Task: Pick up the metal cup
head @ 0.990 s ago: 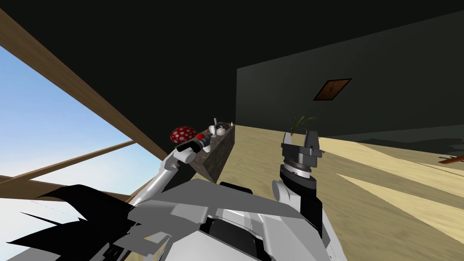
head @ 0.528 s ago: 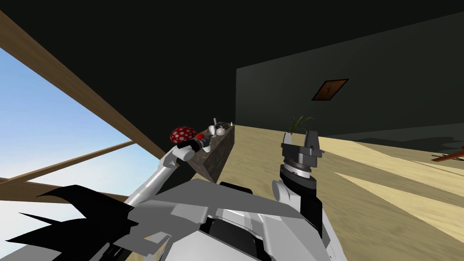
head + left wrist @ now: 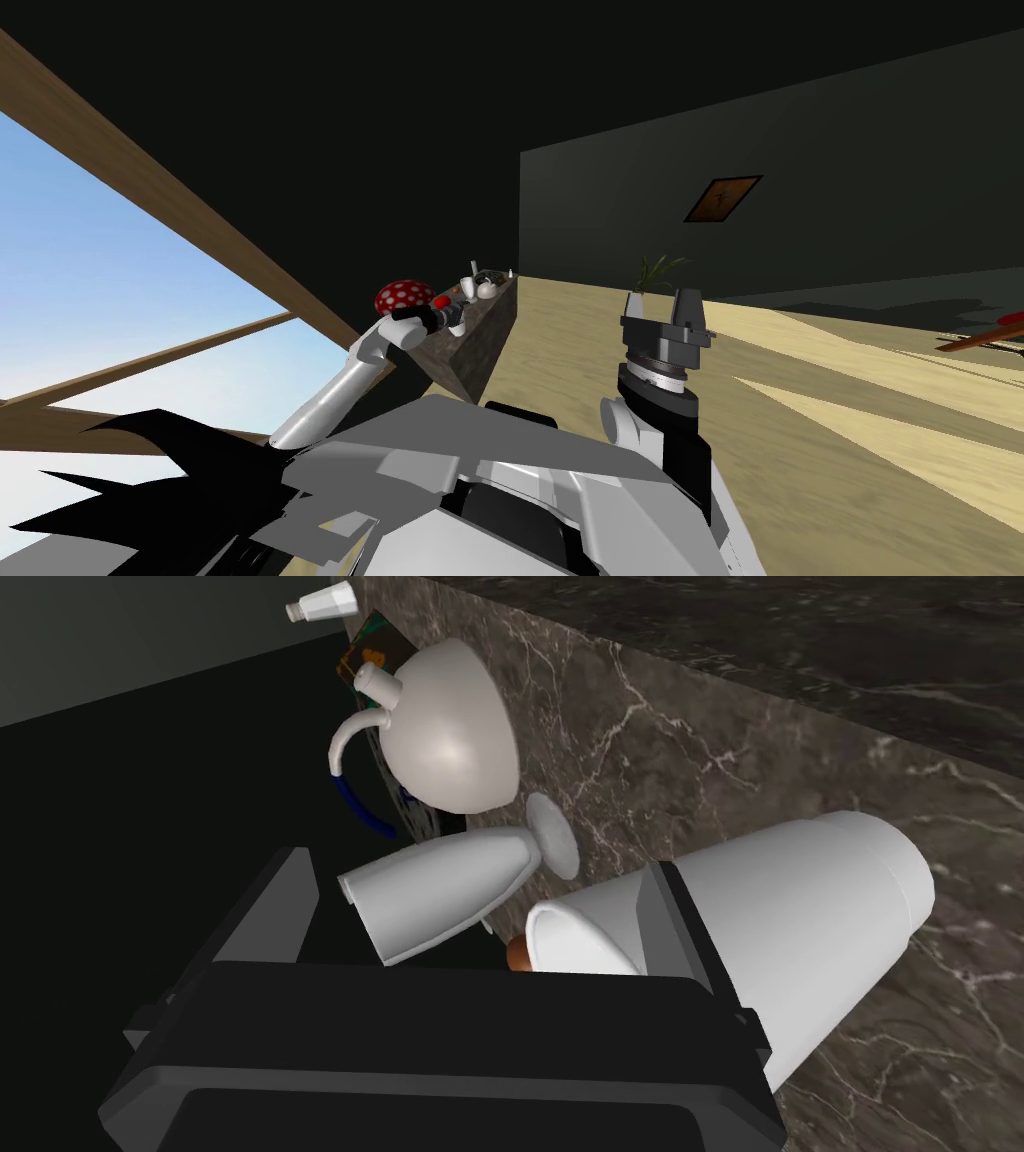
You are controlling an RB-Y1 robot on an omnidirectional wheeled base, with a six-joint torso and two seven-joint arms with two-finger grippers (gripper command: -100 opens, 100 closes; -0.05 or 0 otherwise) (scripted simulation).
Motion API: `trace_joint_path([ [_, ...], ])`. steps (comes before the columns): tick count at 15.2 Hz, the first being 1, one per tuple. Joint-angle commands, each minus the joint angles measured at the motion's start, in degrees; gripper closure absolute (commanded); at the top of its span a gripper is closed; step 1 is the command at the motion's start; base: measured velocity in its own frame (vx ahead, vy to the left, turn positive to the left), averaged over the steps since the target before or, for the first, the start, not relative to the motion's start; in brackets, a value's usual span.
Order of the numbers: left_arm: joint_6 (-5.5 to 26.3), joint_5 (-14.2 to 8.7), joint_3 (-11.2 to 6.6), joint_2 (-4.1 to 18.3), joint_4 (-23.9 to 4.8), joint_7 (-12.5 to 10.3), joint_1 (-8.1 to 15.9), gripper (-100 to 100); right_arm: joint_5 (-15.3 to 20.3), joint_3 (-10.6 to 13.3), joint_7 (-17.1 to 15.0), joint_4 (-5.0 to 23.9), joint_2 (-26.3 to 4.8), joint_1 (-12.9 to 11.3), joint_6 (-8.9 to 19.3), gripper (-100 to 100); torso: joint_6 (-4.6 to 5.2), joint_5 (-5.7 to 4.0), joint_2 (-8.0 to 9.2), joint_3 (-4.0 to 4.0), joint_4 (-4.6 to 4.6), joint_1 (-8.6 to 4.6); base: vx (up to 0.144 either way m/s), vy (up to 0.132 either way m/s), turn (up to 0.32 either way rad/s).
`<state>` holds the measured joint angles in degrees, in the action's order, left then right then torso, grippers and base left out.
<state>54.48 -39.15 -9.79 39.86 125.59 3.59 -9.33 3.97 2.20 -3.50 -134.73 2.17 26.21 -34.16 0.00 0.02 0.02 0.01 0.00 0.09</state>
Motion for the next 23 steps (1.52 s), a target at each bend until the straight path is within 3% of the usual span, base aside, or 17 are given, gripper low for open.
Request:
trace_joint_path([
  [1,2.86,-0.85,-0.26,0.60,-0.09,-0.10,0.27,-100,0.00,0.00,0.00,0.00,0.00,0.00,0.00,0,0.00,0.00,0.00,0.00,0.00,0.00,-0.005,0.019,-0.016],
  [2,3.09,-0.85,-0.26,0.60,-0.09,-0.10,0.27,-100,0.00,0.00,0.00,0.00,0.00,0.00,0.00,0,-0.01,0.00,0.00,0.00,0.00,0.00,-0.003,0.012,-0.002],
  [3,4.91,-3.06,-0.78,2.19,-0.43,-0.34,1.13,-100,0.00,0.00,0.00,0.00,0.00,0.00,0.00,0,-0.01,0.00,0.00,0.00,0.00,-0.02,-0.002,0.018,-0.026],
  [6,7.38,-3.06,-0.78,2.19,-0.43,-0.34,1.13,-100,0.00,0.00,0.00,0.00,0.00,0.00,0.00,0,-0.01,0.00,-0.02,-0.01,0.00,0.00,-0.001,0.019,-0.018],
  [7,9.37,-5.19,-1.30,3.75,-0.78,-0.56,1.97,-100,0.00,0.00,0.00,0.00,0.00,0.00,0.00,0,-0.01,0.00,-0.02,-0.01,-0.01,-0.02,0.004,0.019,-0.025],
  [9,11.57,-5.19,-1.30,3.75,-0.78,-0.56,1.97,-100,0.00,0.00,0.00,0.00,0.00,0.00,0.00,0,0.00,0.00,-0.04,-0.02,-0.01,0.02,0.005,0.027,-0.028],
  [10,12.98,-7.24,-1.80,5.28,-1.16,-0.76,2.79,-100,0.00,0.00,0.00,0.00,0.00,0.00,0.00,0,-0.01,0.01,-0.04,-0.02,-0.01,0.02,0.005,0.030,-0.028],
  [13,15.64,-7.24,-1.80,5.28,-1.16,-0.76,2.79,-100,0.00,0.00,0.00,0.00,0.00,0.00,0.00,0,-0.01,0.01,-0.06,-0.04,-0.01,0.04,0.008,0.026,-0.015],
  [14,17.53,-9.20,-2.29,6.75,-1.55,-0.95,3.59,-100,0.00,0.00,0.00,0.00,0.00,0.00,0.00,0,-0.01,0.01,-0.06,-0.03,-0.01,0.01,0.011,0.025,-0.022],
  [16,19.59,-9.20,-2.29,6.75,-1.55,-0.95,3.59,-100,0.00,0.00,0.00,0.00,0.00,0.00,0.00,0,0.00,0.01,-0.09,-0.05,-0.02,0.05,0.015,0.033,-0.031],
  [17,20.97,-11.07,-2.74,8.17,-1.96,-1.11,4.36,-100,0.00,0.00,0.00,0.00,0.00,0.00,0.00,0,0.00,0.01,-0.09,-0.05,-0.02,0.04,0.016,0.034,-0.039],
  [20,23.39,-11.07,-2.74,8.17,-1.96,-1.11,4.36,-100,0.00,0.00,0.00,0.00,0.00,0.00,0.00,0,-0.01,0.02,-0.11,-0.06,-0.03,0.05,0.018,0.027,-0.014],
  [21,25.41,-12.84,-3.16,9.52,-2.38,-1.26,5.09,-100,0.00,0.00,0.00,0.00,0.00,0.00,0.00,0,-0.01,0.01,-0.10,-0.06,-0.03,0.01,0.022,0.026,-0.023],
  [23,27.03,-12.84,-3.16,9.52,-2.38,-1.26,5.09,-100,0.00,0.00,0.00,0.00,0.00,0.00,0.00,0,0.00,0.01,-0.14,-0.08,-0.03,0.05,0.028,0.034,-0.030],
])
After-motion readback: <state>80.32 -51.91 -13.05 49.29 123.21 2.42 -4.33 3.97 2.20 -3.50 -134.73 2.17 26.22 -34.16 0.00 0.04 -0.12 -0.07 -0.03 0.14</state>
